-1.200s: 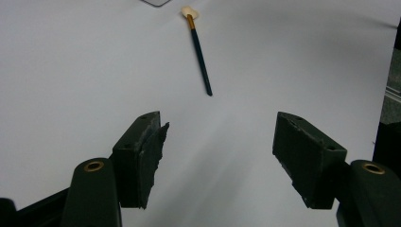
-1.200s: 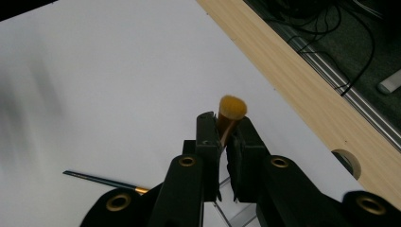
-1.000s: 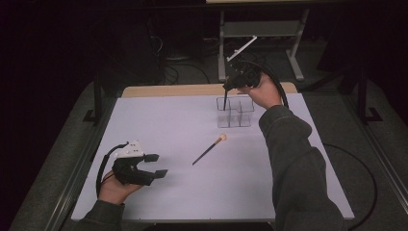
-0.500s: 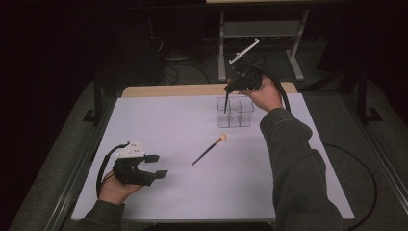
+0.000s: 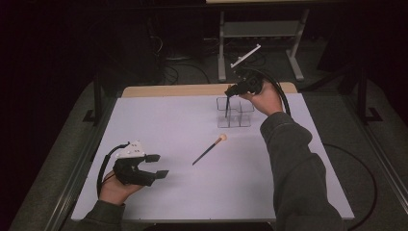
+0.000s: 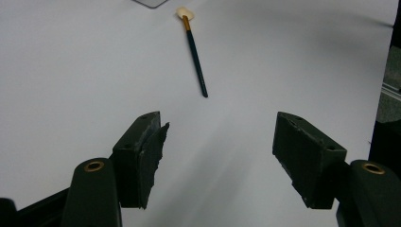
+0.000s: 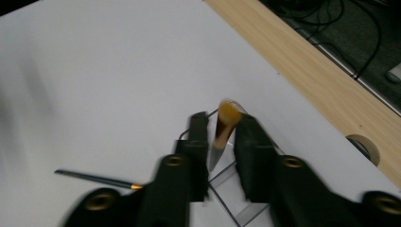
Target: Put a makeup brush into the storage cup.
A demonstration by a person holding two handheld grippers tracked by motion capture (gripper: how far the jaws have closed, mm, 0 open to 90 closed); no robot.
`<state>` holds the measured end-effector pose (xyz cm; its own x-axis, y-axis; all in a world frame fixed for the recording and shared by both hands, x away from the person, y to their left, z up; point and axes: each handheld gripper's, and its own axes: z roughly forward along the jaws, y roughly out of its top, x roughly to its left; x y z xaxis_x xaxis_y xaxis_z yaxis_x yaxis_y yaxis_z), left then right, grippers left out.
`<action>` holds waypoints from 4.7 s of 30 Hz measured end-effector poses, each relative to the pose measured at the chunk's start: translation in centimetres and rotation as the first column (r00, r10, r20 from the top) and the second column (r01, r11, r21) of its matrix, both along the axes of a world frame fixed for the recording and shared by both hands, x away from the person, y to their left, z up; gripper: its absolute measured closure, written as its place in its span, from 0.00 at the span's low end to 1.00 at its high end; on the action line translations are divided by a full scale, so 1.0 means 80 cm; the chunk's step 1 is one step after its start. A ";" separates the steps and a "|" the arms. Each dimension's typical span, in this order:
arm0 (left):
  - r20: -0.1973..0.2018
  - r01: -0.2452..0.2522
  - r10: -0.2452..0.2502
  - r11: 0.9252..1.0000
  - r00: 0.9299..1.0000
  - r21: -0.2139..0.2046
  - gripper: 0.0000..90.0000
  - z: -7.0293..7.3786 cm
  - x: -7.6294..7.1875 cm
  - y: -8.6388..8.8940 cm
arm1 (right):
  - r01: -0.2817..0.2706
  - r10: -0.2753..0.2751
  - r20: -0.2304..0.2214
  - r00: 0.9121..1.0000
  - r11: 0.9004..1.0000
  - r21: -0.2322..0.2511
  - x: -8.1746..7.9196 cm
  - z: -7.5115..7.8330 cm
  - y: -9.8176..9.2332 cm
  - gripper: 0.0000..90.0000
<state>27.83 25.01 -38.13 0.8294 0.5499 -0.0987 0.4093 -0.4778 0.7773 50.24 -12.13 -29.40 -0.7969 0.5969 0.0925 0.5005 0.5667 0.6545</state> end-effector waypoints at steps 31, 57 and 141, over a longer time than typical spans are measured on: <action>-0.001 0.001 -0.001 1.000 1.000 0.020 0.35 -0.003 0.000 -0.005 | -0.006 0.012 -0.039 0.999 0.991 0.134 -0.045 -0.045 -0.031 0.68; -0.004 -0.020 0.020 1.000 1.000 0.021 0.31 -0.007 0.003 -0.009 | -0.018 0.023 -0.024 0.999 0.980 0.198 -0.072 -0.060 -0.050 0.57; -0.010 0.013 -0.012 0.996 1.000 0.088 0.33 0.015 0.051 -0.070 | -0.073 0.069 0.024 0.997 0.973 0.221 -0.200 -0.106 -0.101 0.31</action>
<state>31.92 19.37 -36.90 0.8353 0.5467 -0.0579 0.4099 -0.5491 0.7283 34.27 -20.21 -37.92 -0.8389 0.5049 0.2031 0.4528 0.4405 0.7752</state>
